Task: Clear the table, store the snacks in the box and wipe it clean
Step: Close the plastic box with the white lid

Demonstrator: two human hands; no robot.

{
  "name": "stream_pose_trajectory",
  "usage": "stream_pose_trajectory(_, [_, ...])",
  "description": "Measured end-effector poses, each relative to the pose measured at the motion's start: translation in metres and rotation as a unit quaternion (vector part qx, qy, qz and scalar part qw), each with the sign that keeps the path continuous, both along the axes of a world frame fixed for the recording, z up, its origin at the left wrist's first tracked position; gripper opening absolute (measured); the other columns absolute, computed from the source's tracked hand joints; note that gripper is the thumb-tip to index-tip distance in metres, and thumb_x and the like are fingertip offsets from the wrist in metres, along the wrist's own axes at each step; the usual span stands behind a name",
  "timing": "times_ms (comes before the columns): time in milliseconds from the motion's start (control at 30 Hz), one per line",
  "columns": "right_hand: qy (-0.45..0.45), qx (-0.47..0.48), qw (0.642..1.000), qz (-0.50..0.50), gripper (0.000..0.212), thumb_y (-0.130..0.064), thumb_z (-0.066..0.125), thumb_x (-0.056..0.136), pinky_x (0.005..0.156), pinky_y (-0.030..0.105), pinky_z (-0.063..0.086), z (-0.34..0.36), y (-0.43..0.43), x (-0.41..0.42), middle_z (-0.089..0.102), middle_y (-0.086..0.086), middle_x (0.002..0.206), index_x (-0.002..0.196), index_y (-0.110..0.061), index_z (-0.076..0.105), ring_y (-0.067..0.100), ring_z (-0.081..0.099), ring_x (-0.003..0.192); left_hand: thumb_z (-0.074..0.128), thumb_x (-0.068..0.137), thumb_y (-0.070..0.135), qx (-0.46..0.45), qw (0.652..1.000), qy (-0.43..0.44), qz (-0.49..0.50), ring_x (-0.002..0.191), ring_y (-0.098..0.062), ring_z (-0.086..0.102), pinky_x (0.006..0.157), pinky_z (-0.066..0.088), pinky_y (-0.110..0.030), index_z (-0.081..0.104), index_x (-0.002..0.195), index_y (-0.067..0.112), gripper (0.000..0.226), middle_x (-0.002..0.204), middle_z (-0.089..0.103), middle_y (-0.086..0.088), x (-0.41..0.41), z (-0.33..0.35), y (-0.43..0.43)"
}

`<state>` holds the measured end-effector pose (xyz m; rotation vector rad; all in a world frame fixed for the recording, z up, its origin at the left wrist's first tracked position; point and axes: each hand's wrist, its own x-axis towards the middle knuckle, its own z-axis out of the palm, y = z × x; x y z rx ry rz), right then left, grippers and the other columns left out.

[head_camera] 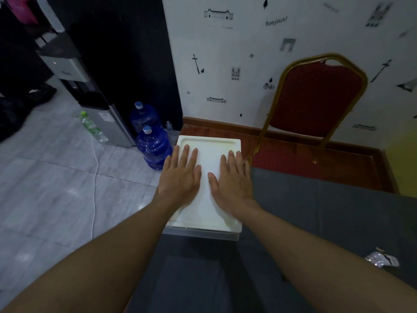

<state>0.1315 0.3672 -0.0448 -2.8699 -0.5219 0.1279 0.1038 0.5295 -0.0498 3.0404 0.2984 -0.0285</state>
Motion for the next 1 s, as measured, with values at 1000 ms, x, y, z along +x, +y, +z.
stream_pose_trajectory(1000, [-0.009,0.001,1.0,0.016,0.072,-0.051,0.016,0.101,0.124,0.049,-0.004,0.003,-0.002,-0.014,-0.002,0.014,0.167,0.158,-0.008,0.008,0.028,-0.012,0.153,-0.023,0.089,0.057,0.027,0.996,0.007,-0.08,0.15,-0.022,-0.016,0.121,-0.01,-0.042,-0.018,0.153,0.03,0.07,0.163,-0.018,0.004,0.024,-0.006,-0.008])
